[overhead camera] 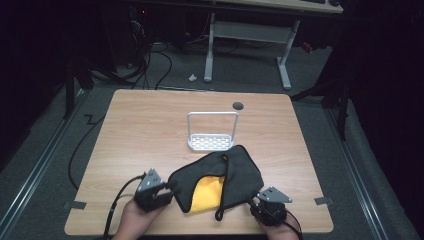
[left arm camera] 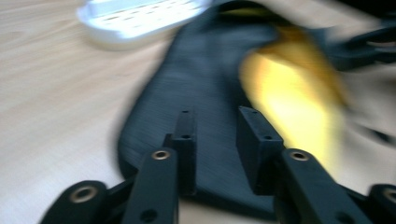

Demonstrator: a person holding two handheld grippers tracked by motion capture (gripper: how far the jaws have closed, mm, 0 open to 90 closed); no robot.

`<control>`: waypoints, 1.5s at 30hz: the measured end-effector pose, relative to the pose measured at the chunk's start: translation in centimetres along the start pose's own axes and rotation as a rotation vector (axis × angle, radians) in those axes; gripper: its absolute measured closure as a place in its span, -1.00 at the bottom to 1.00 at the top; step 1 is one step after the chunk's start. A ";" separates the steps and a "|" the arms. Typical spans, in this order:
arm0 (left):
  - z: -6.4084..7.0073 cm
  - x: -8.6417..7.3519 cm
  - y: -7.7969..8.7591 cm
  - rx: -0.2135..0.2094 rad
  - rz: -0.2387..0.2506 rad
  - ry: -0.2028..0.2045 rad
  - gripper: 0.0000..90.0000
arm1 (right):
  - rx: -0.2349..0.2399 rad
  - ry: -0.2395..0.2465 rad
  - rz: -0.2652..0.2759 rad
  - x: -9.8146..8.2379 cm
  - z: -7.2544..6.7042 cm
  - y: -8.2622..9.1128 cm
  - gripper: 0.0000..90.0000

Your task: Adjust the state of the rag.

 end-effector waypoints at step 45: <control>0.5 -6.6 4.4 0.087 -0.144 0.064 0.74 | -0.281 -0.008 -0.022 4.3 9.2 -5.2 0.79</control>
Point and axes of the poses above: each handheld gripper's, and its own axes: y roughly backward along the jaws, x roughly out of its top, z roughly to its right, the point moved 3 cm from there along -y, roughly forward along the jaws, and after that the axes turned 5 degrees about y, right-handed, at the moved point
